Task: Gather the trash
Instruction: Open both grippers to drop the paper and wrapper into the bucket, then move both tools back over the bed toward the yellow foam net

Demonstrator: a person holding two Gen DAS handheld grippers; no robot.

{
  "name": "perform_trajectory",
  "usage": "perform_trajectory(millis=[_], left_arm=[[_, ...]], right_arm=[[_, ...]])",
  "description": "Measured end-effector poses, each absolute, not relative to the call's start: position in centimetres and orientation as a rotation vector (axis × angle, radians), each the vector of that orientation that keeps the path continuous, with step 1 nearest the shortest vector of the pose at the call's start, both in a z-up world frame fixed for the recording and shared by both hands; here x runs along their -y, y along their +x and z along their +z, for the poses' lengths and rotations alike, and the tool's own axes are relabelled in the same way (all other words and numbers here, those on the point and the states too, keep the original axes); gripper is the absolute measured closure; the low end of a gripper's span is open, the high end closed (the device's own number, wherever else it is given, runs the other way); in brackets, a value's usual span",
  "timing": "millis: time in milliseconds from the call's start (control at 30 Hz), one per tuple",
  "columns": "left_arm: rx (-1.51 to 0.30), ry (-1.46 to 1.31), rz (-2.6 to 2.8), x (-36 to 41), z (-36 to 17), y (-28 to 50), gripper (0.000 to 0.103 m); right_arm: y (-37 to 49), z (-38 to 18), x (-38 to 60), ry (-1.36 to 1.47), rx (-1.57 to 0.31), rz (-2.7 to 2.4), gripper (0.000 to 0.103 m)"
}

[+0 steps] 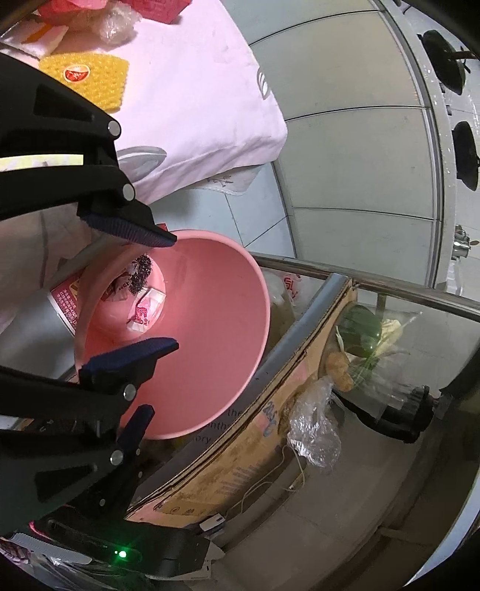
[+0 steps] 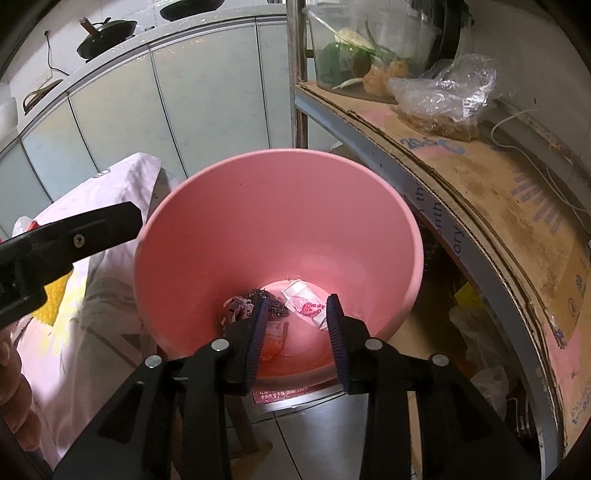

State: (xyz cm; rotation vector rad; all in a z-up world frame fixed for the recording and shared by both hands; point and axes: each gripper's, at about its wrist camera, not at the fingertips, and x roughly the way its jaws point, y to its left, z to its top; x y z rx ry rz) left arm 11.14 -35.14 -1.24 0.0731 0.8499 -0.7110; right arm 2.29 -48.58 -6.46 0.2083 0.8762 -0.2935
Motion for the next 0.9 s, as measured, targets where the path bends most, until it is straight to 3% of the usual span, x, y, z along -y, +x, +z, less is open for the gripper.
perform_trajectory(millis=[900], left_arm=[[-0.742, 0.068, -0.593, 27.0, 3.5, 5.0, 0.048]], right_arm=[[-1.0, -1.9, 42.5, 0.172, -0.794, -0.148, 0.069]])
